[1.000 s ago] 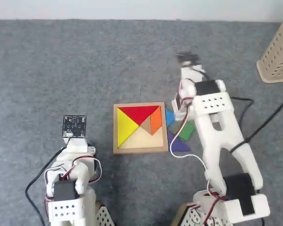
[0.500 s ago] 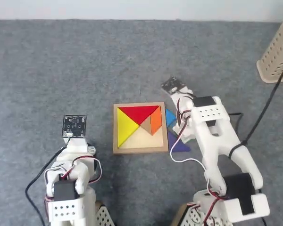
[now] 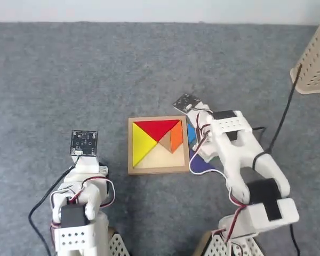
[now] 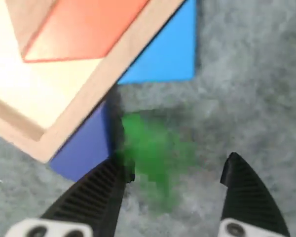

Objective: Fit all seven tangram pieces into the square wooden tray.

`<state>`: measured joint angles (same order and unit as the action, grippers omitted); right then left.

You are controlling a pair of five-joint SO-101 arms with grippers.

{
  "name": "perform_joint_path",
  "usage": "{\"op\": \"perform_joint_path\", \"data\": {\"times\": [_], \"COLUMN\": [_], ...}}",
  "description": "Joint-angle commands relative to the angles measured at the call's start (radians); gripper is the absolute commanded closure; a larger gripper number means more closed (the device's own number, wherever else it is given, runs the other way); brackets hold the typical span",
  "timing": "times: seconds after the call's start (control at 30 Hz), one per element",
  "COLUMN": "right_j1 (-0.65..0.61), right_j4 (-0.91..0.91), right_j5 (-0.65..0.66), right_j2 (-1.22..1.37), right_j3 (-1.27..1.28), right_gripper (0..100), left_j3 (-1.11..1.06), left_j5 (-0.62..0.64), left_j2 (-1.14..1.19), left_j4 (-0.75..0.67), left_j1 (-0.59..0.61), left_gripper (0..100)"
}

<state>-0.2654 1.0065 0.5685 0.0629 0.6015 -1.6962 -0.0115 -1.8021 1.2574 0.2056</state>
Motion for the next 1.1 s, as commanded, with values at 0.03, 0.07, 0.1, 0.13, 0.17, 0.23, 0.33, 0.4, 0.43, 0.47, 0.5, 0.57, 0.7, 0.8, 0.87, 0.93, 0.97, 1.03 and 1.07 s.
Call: {"op": "perform_joint_path", "data": {"times": [0.03, 0.07, 0.1, 0.13, 0.17, 0.23, 0.33, 0.4, 0.43, 0.47, 0.5, 0.57, 0.7, 0.8, 0.87, 0.93, 0.97, 1.03, 1.07], "right_j1": [0.007, 0.007, 0.007, 0.007, 0.008, 0.012, 0.013, 0.015, 0.015, 0.015, 0.015, 0.015, 0.007, 0.001, 0.002, -0.004, -0.007, -0.027, -0.039], "right_j4": [-0.019, -0.019, -0.018, -0.018, -0.016, -0.016, -0.015, -0.007, 0.012, 0.035, 0.059, 0.119, 0.199, 0.234, 0.268, 0.291, 0.291, 0.272, 0.260], "right_j5": [0.012, 0.012, 0.012, 0.012, 0.012, 0.008, -0.054, -0.104, -0.121, -0.133, -0.144, -0.164, -0.262, -0.284, -0.284, -0.304, -0.344, -0.457, -0.516], "right_j2": [0.012, 0.018, 0.019, 0.019, 0.018, 0.013, 0.013, 0.012, 0.012, 0.007, -0.002, -0.035, -0.139, -0.226, -0.266, -0.295, -0.302, -0.300, -0.298], "right_j3": [-0.008, -0.008, -0.008, -0.008, -0.008, -0.008, -0.021, -0.048, -0.064, -0.080, -0.097, -0.133, -0.175, -0.178, -0.181, -0.181, -0.181, -0.190, -0.196], "right_gripper": [71.4, 71.4, 71.6, 73.1, 76.0, 83.3, 92.0, 94.3, 95.2, 95.8, 96.5, 99.1, 99.1, 98.8, 97.0, 91.6, 88.5, 83.8, 82.4], "left_j3": [0.012, 0.012, 0.012, 0.012, 0.012, 0.012, 0.012, 0.012, 0.012, 0.012, 0.012, 0.012, 0.012, 0.012, 0.012, 0.012, 0.012, 0.012, 0.012], "left_j5": [0.008, 0.008, 0.008, 0.008, 0.008, 0.008, 0.008, 0.008, 0.008, 0.008, 0.008, 0.008, 0.008, 0.008, 0.008, 0.008, 0.008, 0.008, 0.008], "left_j2": [-0.015, -0.015, -0.015, -0.015, -0.015, -0.015, -0.015, -0.015, -0.015, -0.015, -0.015, -0.015, -0.015, -0.015, -0.015, -0.015, -0.015, -0.015, -0.015], "left_j4": [0.005, 0.005, 0.005, 0.005, 0.005, 0.005, 0.005, 0.005, 0.005, 0.005, 0.005, 0.005, 0.005, 0.005, 0.005, 0.005, 0.005, 0.005, 0.005], "left_j1": [0.006, 0.006, 0.006, 0.006, 0.006, 0.006, 0.006, 0.006, 0.006, 0.006, 0.006, 0.006, 0.006, 0.006, 0.006, 0.006, 0.006, 0.006, 0.006], "left_gripper": [99, 99, 99, 99, 99, 99, 99, 99, 99, 99, 99, 99, 99, 99, 99, 99, 99, 99, 99]}}
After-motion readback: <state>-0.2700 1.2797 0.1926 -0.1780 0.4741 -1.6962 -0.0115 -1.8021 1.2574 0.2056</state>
